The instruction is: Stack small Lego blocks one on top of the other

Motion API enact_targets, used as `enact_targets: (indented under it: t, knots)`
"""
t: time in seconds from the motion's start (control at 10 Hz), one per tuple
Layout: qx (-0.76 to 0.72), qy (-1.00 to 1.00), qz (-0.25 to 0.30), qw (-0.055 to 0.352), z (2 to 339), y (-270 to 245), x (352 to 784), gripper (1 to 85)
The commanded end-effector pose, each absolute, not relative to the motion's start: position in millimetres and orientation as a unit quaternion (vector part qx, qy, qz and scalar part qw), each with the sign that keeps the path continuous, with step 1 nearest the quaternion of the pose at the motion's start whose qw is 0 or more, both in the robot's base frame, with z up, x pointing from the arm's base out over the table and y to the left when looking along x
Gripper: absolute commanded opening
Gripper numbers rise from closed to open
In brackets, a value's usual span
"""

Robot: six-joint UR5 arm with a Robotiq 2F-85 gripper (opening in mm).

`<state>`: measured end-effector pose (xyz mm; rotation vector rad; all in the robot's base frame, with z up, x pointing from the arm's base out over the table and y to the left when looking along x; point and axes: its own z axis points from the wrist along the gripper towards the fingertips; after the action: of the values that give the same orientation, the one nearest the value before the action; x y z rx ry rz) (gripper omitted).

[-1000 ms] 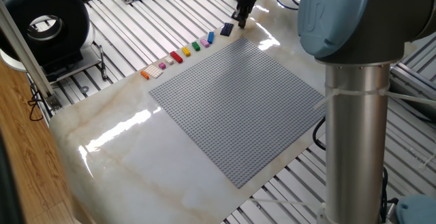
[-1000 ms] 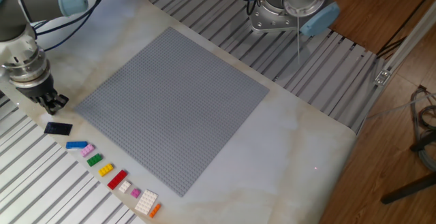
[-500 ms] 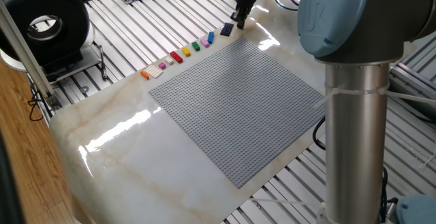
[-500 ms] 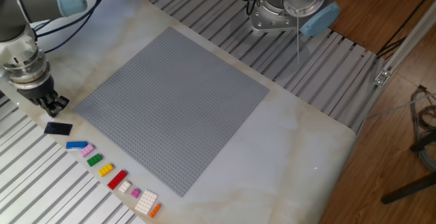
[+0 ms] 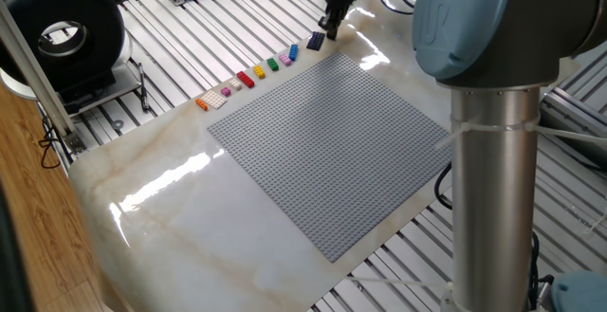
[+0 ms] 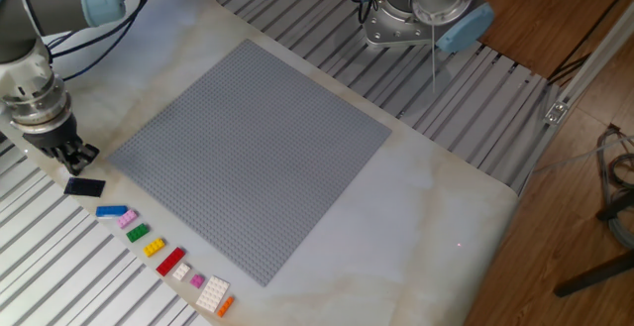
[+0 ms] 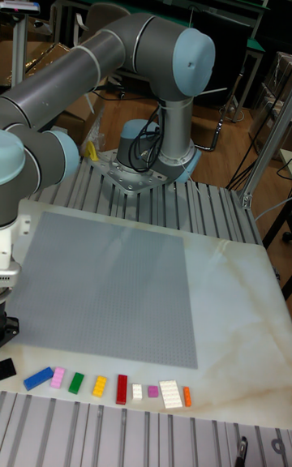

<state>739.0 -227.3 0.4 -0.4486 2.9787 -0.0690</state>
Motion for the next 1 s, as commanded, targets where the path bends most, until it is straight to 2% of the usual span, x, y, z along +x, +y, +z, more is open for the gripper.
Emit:
enact_targets:
  t: [0.0,0.4,0.9]
  knots:
    - [-0.133,0.988,-0.02,0.08,2.7,-217.2,749.0,1.0]
    - [-0.114,0.989,-0.029,0.092,1.1,-203.4,757.3,1.0]
    - [-0.132,0.988,-0.04,0.068,6.4,-219.1,742.3,1.0]
